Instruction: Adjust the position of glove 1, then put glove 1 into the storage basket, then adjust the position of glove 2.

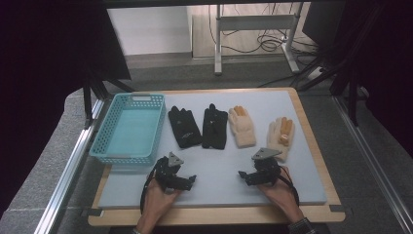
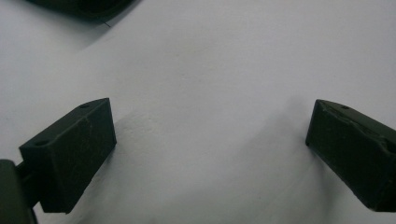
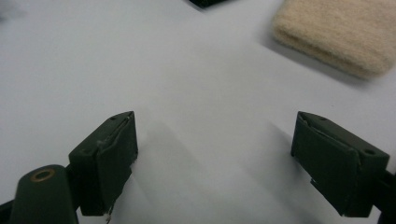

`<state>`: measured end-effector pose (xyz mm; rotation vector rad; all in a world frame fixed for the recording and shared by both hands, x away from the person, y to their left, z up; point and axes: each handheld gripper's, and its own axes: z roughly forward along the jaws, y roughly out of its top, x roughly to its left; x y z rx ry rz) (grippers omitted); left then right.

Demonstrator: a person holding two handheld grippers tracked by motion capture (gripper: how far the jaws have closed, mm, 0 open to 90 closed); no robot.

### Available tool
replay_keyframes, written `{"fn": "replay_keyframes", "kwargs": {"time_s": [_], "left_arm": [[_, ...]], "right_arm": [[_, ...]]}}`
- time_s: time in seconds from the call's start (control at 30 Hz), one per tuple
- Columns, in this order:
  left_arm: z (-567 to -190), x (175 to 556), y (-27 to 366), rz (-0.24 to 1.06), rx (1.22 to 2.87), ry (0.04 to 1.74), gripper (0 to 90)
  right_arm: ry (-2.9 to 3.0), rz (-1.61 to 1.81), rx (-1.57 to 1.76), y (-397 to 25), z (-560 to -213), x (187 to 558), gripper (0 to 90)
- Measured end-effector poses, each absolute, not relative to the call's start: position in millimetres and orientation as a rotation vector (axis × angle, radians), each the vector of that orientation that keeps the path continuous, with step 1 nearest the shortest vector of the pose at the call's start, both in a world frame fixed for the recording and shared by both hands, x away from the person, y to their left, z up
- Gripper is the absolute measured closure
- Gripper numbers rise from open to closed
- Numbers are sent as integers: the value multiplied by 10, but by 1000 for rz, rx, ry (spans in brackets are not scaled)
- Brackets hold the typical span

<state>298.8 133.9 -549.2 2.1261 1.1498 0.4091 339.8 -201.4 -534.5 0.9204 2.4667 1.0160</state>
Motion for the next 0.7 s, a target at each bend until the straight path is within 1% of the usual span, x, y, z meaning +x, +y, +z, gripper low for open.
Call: {"fn": "replay_keyframes", "kwargs": {"time_s": [0.27, 0.7], "left_arm": [[-5496, 2987, 1337, 408, 2116, 1152, 18], [-5497, 2986, 1337, 409, 2117, 1152, 19]], "right_arm": [[2468, 1010, 925, -2010, -5348, 3399, 112], [2465, 1006, 932, -2011, -5347, 3399, 106]]}}
